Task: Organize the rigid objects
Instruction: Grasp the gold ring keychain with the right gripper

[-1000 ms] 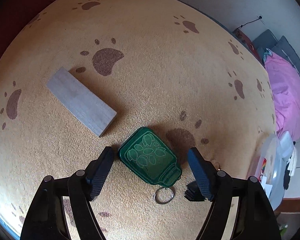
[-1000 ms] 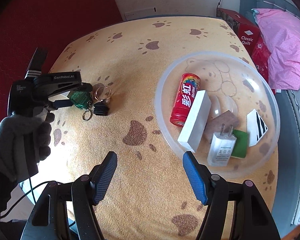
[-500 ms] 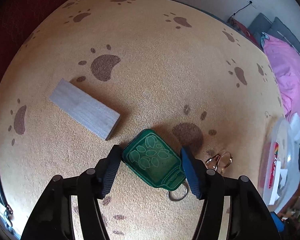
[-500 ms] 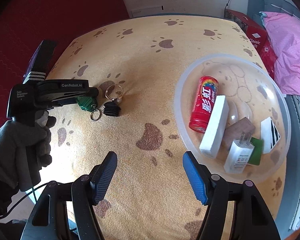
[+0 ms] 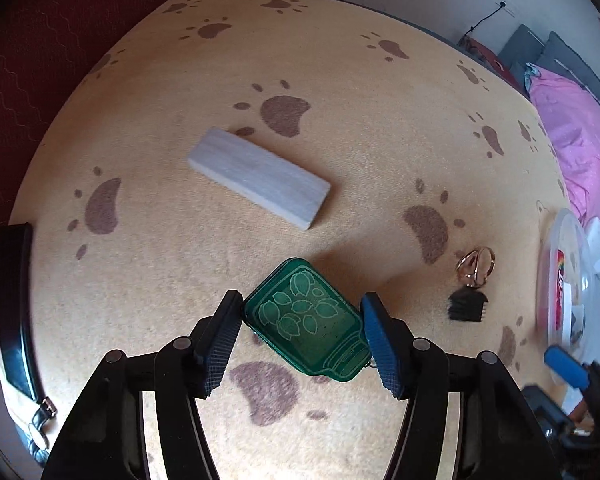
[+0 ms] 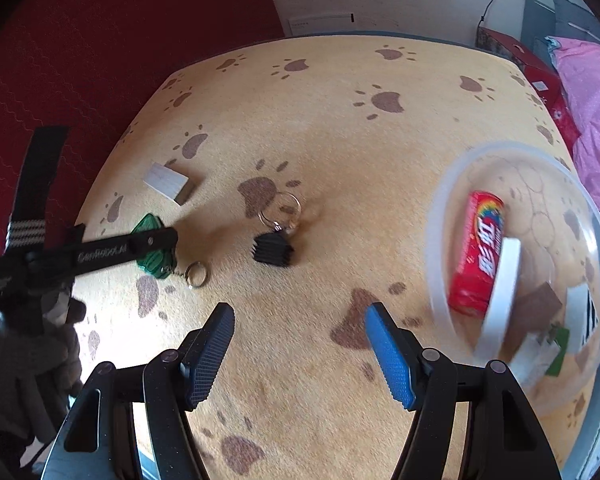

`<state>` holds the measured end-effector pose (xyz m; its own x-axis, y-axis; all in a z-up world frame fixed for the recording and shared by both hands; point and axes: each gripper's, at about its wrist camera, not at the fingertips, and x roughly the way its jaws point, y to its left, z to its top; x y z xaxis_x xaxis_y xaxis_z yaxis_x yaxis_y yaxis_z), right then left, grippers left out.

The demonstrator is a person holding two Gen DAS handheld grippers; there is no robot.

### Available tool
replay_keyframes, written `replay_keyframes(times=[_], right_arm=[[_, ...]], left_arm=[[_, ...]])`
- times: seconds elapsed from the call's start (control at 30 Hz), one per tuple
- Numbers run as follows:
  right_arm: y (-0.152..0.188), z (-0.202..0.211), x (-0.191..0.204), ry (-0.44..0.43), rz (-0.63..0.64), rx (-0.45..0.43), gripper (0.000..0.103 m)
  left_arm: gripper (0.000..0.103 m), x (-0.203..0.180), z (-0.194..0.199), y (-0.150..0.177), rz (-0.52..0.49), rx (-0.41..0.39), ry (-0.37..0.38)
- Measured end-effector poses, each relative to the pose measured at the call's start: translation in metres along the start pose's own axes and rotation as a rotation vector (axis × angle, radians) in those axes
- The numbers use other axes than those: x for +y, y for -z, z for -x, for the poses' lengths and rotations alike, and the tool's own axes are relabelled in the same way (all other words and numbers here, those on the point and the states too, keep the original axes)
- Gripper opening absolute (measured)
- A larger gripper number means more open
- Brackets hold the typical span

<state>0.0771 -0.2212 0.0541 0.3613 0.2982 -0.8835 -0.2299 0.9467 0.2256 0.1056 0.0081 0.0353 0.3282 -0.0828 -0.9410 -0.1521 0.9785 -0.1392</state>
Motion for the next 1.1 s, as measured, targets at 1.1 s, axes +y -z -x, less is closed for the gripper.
replay_keyframes(times=[1.1], right_arm=[[-0.052, -0.062, 0.014, 0.02, 0.014, 0.052, 0.035]], left_arm=[[0.061, -0.004, 0.013, 0.015, -0.106, -0.017, -0.016]])
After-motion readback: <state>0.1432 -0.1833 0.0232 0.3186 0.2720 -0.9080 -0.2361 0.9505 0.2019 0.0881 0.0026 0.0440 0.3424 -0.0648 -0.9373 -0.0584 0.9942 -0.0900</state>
